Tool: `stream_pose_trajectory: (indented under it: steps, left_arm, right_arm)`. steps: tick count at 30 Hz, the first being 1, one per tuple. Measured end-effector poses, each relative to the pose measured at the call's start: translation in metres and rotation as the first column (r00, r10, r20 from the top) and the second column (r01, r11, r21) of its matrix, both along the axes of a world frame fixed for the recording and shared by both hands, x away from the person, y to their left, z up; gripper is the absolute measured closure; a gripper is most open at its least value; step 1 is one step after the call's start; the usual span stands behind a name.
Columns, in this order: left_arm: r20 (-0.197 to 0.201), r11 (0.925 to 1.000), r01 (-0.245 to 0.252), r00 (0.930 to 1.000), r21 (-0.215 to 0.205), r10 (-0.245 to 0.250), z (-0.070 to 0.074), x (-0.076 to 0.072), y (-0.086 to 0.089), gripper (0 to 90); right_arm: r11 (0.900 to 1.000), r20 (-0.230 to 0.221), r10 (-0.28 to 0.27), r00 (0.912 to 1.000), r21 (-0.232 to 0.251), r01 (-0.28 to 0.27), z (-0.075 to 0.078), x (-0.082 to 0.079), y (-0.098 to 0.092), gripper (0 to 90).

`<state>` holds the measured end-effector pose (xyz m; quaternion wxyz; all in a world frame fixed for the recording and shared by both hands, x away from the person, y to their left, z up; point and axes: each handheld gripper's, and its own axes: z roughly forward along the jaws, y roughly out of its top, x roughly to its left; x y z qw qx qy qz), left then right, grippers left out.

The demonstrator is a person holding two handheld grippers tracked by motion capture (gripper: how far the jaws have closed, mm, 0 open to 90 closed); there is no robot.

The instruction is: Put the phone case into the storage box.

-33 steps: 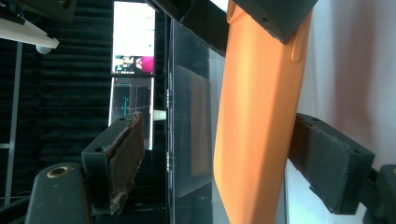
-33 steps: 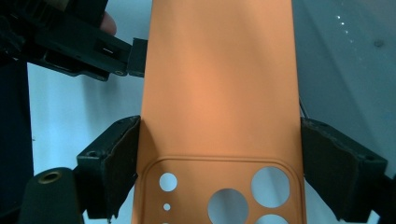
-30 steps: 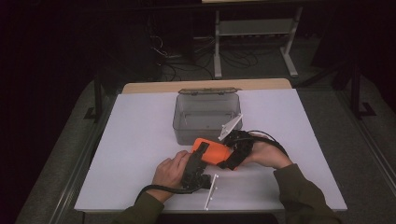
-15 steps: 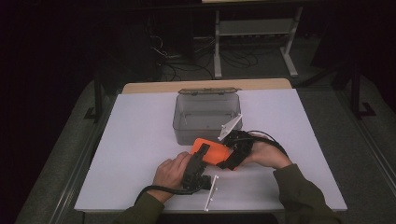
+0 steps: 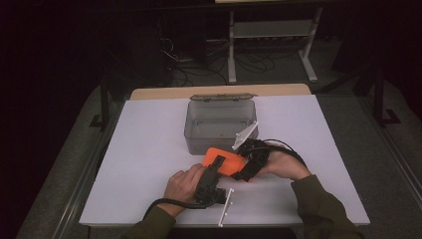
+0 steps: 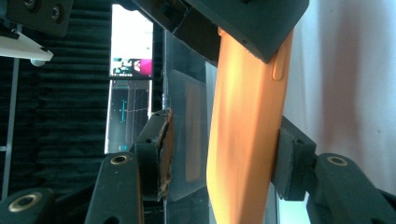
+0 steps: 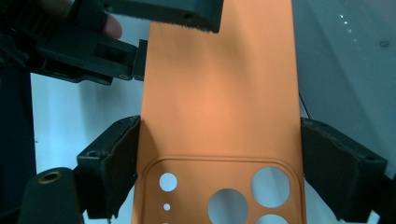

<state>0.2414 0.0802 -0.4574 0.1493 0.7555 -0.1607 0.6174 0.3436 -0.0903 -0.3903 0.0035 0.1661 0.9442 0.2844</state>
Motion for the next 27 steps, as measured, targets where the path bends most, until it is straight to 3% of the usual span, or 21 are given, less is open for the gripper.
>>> stream_pose_trajectory:
  steps: [27]
  left_arm:
    - [-0.011,0.9996,0.012,0.9999,0.026,-0.011,-0.0013,-0.0028,-0.0009,65.1]
  right_arm:
    - [1.0,-0.003,-0.004,1.0,0.011,0.004,0.0018,0.001,-0.0023,15.3]
